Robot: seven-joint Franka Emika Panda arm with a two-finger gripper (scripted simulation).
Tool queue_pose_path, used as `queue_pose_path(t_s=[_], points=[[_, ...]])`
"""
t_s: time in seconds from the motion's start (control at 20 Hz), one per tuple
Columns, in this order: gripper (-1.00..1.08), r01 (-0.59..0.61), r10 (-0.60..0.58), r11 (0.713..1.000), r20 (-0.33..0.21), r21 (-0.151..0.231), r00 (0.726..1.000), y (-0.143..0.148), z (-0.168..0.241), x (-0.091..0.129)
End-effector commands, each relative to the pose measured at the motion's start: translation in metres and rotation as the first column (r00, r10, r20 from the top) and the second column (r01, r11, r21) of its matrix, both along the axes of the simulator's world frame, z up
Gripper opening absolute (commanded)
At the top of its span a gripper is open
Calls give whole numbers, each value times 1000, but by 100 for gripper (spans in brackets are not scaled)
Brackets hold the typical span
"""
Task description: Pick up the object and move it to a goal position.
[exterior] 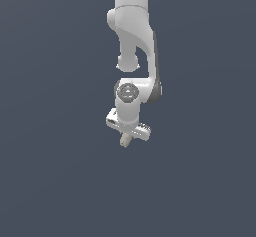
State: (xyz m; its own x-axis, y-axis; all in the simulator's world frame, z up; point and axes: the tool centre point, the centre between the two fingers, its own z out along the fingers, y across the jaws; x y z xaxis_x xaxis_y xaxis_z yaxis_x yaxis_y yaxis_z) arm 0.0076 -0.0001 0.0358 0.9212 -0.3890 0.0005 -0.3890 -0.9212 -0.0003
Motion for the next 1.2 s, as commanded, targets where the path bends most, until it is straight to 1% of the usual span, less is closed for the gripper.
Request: queue_pose_path(t_s=[0.0, 0.3, 0.55, 0.85, 1.15], points=[[-100, 0, 0, 1000, -1, 0, 1000, 0, -1, 0], [-100, 0, 0, 1000, 0, 0, 1000, 2, 8, 0], [-100, 0, 0, 1000, 0, 0, 1000, 7, 32, 2], [-100, 1, -1, 1000, 0, 0, 1000, 18, 83, 4], [-100, 1, -1, 1000, 0, -1, 1000, 33, 151, 9]])
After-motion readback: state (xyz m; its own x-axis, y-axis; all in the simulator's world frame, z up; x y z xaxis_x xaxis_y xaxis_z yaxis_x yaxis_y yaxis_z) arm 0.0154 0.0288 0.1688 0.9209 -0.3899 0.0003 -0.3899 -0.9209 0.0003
